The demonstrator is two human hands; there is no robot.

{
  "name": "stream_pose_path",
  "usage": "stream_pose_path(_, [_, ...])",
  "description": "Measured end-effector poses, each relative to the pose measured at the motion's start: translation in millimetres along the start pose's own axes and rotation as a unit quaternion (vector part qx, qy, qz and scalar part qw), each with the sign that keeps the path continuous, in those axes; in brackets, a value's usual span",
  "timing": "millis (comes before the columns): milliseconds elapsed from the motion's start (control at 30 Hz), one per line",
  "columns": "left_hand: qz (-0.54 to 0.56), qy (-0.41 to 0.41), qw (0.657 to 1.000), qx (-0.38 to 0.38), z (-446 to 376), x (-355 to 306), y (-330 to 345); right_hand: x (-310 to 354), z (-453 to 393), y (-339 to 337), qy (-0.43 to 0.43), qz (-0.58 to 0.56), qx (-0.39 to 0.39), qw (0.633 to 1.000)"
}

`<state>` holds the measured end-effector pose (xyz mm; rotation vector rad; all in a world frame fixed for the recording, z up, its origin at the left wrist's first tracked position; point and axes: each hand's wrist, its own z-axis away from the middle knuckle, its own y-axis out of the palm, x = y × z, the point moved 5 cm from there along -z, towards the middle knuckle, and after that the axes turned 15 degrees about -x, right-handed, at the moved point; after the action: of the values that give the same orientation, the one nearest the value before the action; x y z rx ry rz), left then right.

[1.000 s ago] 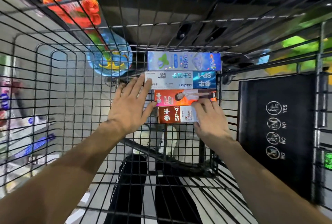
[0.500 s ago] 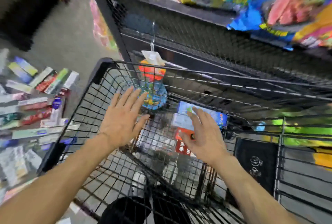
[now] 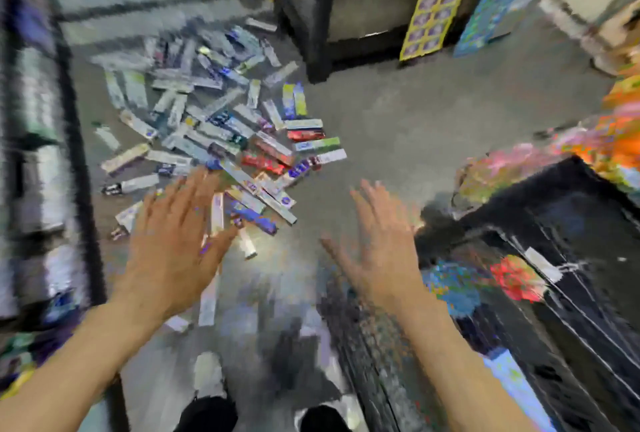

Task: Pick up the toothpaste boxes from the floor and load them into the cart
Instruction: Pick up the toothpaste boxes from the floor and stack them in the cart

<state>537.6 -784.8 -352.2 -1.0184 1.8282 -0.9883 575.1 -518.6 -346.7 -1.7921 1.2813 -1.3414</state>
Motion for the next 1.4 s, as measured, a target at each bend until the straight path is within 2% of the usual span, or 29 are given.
stream_pose_path(133, [-0.057, -0.115, 0.992, 0.008, 48.6, 130.0, -48.8, 105.6, -17.6, 72.9, -0.06, 0.0, 0.081, 0.995])
stream_pose_path(267, [-0.07, -0.212, 0.974, 0.021, 109.5, 232.7, -65.4, 180.5, -13.7, 150.5, -0.099, -0.011, 0.14, 0.985])
stream_pose_path(367, [-0.085, -0.264, 0.96, 0.037, 152.2, 277.6, -49.4, 217.1, -0.4, 206.6, -0.125, -0.01, 0.172, 0.977])
stream_pose_path(500, [-0.07, -0.313, 0.946, 0.036, 195.9, 306.5, 4.0, 236.7, 25.3, 281.4, -0.15, -0.014, 0.223, 0.963])
stream_pose_path(667, [-0.041, -0.361, 0.928, 0.087, 256.7, 332.4, 114.6, 201.6, 72.3, 397.8, -0.146, -0.019, 0.288, 0.946])
stream_pose_path(900, [-0.052, -0.358, 0.931, 0.047, 338.1, 359.7, 296.1, 127.7, 165.3, 568.9, -0.117, -0.001, 0.313, 0.942])
stream_pose_path(1033, [-0.03, -0.394, 0.918, 0.043, 385.2, 380.8, 384.4, 99.9, 214.3, 655.3, -0.091, 0.036, 0.353, 0.93])
stream_pose_path(1133, [0.022, -0.481, 0.873, 0.079, 421.5, 402.0, 445.5, 77.5, 244.1, 712.7, -0.062, 0.042, 0.373, 0.925])
stream_pose_path(1200, [0.043, -0.53, 0.844, 0.076, 437.4, 413.1, 475.5, 58.7, 260.2, 746.6, -0.01, 0.028, 0.374, 0.927])
stream_pose_path(1333, [0.064, -0.604, 0.795, 0.007, 453.7, 432.9, 517.8, 28.3, 286.4, 794.0, 0.176, -0.048, 0.335, 0.924])
stream_pose_path(1400, [0.062, -0.651, 0.755, -0.04, 456.1, 438.4, 534.1, 26.1, 295.3, 807.2, 0.232, -0.076, 0.305, 0.921])
